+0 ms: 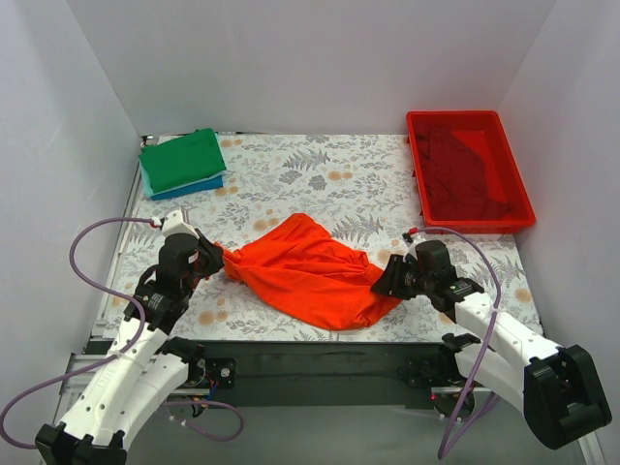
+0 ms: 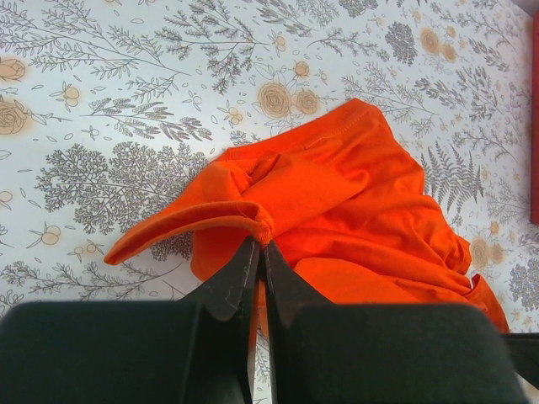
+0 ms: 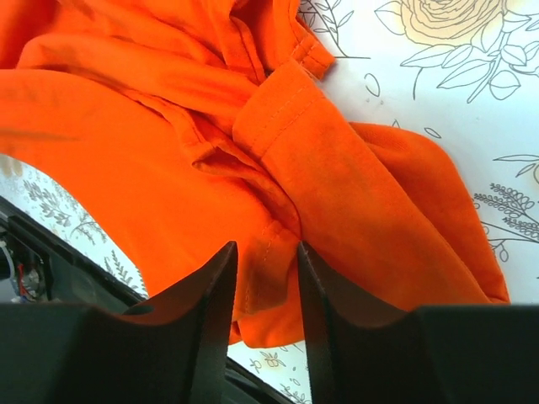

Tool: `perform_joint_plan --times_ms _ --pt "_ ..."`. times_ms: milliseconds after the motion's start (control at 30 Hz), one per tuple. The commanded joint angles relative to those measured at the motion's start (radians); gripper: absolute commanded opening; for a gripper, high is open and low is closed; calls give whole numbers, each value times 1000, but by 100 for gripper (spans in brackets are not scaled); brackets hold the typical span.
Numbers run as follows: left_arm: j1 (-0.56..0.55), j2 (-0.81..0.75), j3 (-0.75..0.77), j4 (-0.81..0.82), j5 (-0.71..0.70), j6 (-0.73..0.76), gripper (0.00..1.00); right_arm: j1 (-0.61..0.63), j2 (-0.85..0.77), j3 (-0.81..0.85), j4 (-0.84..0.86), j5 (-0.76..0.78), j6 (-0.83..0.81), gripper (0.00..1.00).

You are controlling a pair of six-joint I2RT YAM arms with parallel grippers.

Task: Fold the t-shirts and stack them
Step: Flatten the tshirt out

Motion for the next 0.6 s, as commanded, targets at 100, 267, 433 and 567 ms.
perform_joint_plan --times_ms 100,267,433,567 --pt "-1 7 -6 16 14 22 0 4 14 1 60 -49 -10 31" --pt "-1 18 -6 24 31 31 0 3 28 1 69 -67 -17 16" --pt "-2 109 -3 59 132 50 0 -14 -27 65 3 -18 -40 1" --pt "-51 196 -18 159 163 7 0 -62 -84 162 -139 97 -105 1"
